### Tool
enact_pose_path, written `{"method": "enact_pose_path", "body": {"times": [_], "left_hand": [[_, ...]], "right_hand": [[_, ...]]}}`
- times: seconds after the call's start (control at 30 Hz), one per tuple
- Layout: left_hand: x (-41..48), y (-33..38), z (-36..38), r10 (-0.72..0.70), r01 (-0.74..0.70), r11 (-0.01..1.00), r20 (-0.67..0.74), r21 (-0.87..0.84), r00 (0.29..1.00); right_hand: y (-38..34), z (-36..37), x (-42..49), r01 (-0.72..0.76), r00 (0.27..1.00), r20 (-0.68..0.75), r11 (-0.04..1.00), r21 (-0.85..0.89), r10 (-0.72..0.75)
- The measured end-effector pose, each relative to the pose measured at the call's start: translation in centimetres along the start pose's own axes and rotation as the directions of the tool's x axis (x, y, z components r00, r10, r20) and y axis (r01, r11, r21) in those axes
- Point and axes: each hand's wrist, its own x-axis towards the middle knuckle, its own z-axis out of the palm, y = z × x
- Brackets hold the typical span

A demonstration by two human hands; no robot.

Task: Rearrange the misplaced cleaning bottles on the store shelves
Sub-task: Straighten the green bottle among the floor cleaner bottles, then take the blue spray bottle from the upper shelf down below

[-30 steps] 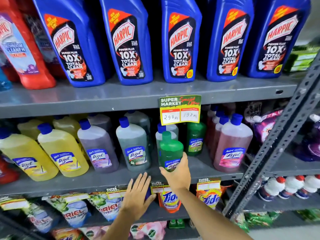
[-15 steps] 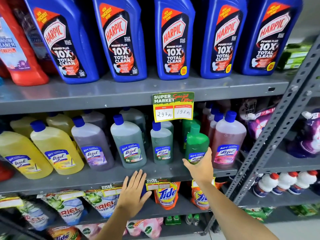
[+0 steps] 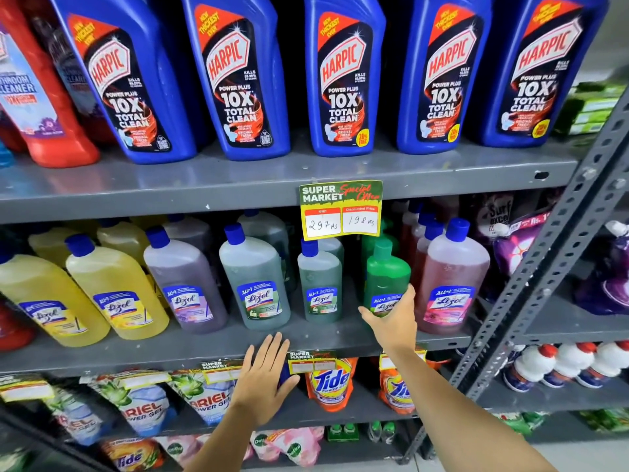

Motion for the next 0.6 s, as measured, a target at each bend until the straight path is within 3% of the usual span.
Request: {"method": "enact_pose_path", "body": {"times": [0.37, 0.5, 0.6], "left_hand": [[-0.2, 0.1, -1.0, 0.011, -0.014, 0.999, 0.084, 0.034, 0.996], [-1.6, -0.4, -3.5, 0.001, 0.001, 0.999, -0.064, 0.034, 0.998], [-3.8, -2.3, -7.1, 0.004, 0.006, 0.999, -0.222, 0.045, 0.975]], "right_hand": [[0.2, -1.2, -1.0, 0.040, 0.995, 0.089, 0.999, 0.009, -0.040], [-0.7, -1.4, -6.9, 0.210, 0.975, -0.086, 0.977, 0.038, -0.206], [-4.9, -0.2, -10.9, 0.416, 0.906, -0.106, 0.908, 0.053, -0.409]]}}
